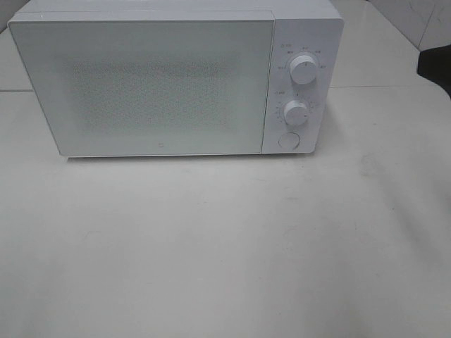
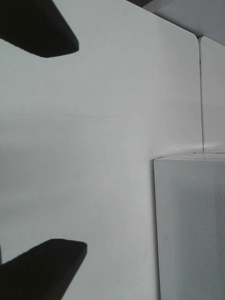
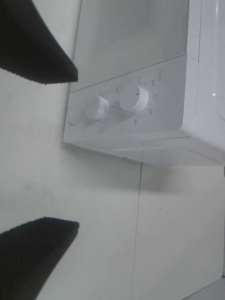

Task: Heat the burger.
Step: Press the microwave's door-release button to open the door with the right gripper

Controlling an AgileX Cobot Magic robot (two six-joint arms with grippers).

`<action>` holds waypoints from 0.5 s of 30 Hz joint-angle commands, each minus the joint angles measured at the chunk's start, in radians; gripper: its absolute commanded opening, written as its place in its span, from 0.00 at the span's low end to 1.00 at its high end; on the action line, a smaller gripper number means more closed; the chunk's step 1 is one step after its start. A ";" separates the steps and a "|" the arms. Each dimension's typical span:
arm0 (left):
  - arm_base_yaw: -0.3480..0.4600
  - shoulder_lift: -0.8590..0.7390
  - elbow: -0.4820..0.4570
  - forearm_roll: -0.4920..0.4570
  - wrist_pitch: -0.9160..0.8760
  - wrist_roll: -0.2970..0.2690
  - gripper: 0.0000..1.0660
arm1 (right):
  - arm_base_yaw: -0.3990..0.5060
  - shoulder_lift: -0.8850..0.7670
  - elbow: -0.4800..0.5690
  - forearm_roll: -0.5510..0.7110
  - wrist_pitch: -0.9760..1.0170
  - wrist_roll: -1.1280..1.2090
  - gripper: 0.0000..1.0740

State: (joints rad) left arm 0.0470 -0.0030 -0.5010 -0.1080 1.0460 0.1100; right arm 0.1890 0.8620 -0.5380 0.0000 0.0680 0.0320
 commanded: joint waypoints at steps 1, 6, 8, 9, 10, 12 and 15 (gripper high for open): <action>0.006 -0.021 0.002 0.000 -0.009 -0.004 0.94 | -0.005 0.104 0.030 0.000 -0.234 0.002 0.70; 0.006 -0.021 0.002 0.000 -0.009 -0.004 0.94 | -0.003 0.197 0.115 0.016 -0.459 -0.006 0.70; 0.006 -0.021 0.002 0.000 -0.009 -0.004 0.94 | -0.003 0.268 0.175 0.079 -0.572 -0.024 0.70; 0.006 -0.021 0.002 0.000 -0.009 -0.004 0.94 | -0.003 0.268 0.175 0.079 -0.572 -0.024 0.70; 0.006 -0.021 0.002 0.000 -0.009 -0.004 0.94 | -0.003 0.320 0.209 0.141 -0.654 -0.065 0.70; 0.006 -0.021 0.002 0.000 -0.009 -0.004 0.94 | 0.012 0.372 0.246 0.184 -0.759 -0.097 0.70; 0.006 -0.021 0.002 0.000 -0.009 -0.004 0.94 | 0.080 0.438 0.282 0.263 -0.906 -0.136 0.70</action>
State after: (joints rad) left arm 0.0470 -0.0030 -0.5010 -0.1080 1.0460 0.1100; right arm 0.2460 1.2800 -0.2680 0.2230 -0.7410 -0.0670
